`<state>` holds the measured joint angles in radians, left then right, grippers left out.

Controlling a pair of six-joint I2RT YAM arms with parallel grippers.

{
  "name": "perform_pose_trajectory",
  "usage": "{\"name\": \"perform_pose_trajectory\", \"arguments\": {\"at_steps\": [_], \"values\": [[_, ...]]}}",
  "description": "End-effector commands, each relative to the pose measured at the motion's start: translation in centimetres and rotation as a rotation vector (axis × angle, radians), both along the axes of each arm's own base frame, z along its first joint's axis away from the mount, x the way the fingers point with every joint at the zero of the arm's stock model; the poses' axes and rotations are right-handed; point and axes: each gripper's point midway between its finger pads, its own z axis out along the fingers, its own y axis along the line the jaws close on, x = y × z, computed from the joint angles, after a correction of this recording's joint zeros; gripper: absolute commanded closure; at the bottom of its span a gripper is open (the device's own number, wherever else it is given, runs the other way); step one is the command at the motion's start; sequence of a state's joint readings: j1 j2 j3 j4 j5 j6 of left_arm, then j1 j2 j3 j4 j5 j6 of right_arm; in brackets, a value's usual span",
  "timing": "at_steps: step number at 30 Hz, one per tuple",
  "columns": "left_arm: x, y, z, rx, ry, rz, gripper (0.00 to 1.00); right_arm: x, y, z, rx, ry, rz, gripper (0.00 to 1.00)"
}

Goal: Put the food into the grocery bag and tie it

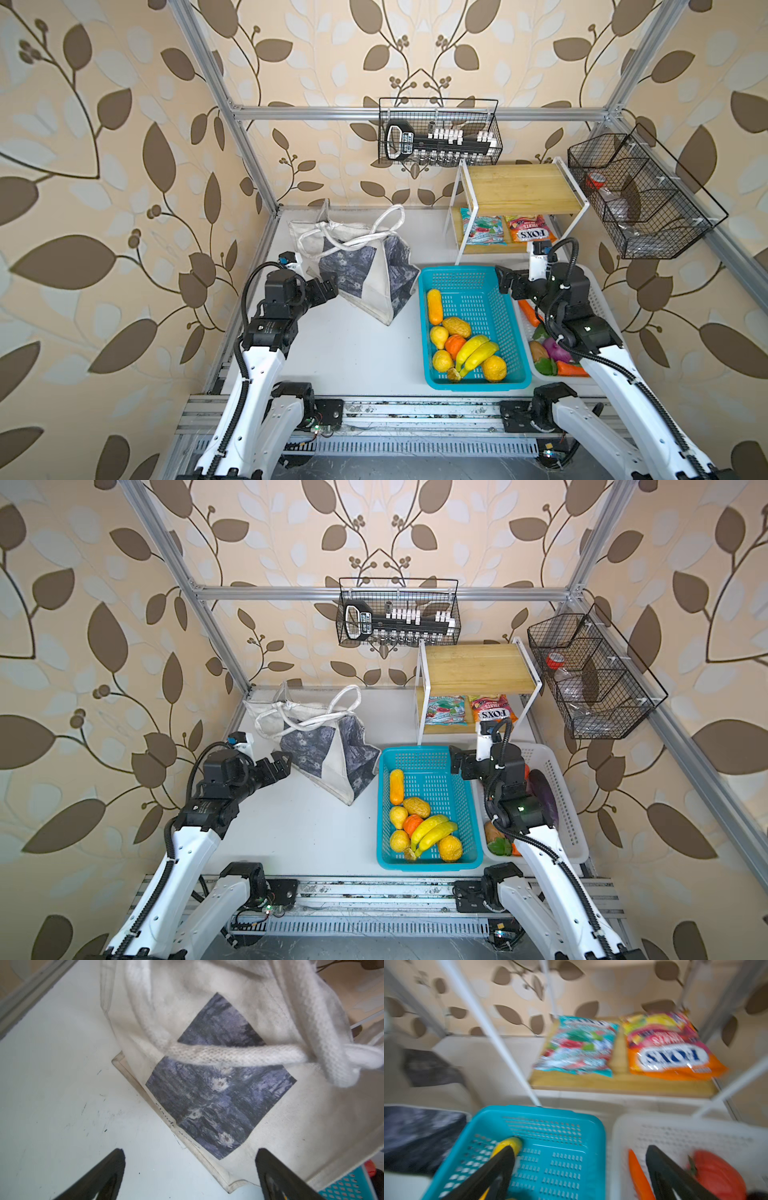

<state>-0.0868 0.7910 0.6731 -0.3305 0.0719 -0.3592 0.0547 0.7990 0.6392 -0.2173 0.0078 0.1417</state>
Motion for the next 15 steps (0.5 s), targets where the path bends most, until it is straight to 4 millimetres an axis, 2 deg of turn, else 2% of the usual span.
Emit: {"name": "perform_pose_trajectory", "arguments": {"at_steps": [1,4,6,8,11,15], "values": [[2.5,0.0,1.3,0.21,-0.092,0.077,0.01,1.2,-3.3,1.2,0.097,-0.126,-0.083,0.0],[3.3,-0.3,-1.9,0.264,-0.072,0.069,0.01,1.0,-5.3,-0.4,0.072,-0.165,-0.128,0.02],[3.5,0.7,-3.6,0.333,-0.072,0.101,0.03,0.9,-6.3,-2.0,0.067,-0.205,-0.167,0.02],[3.7,1.4,-4.6,0.407,-0.053,0.113,0.01,1.3,-6.8,-2.7,0.097,-0.228,-0.192,0.03],[4.0,2.0,-5.1,0.449,-0.067,0.132,0.01,2.2,-6.7,-4.3,0.005,-0.154,-0.196,0.02],[5.1,3.2,-7.1,0.463,-0.058,0.144,0.01,2.2,-6.0,-5.0,-0.103,-0.205,-0.23,0.0]]}}
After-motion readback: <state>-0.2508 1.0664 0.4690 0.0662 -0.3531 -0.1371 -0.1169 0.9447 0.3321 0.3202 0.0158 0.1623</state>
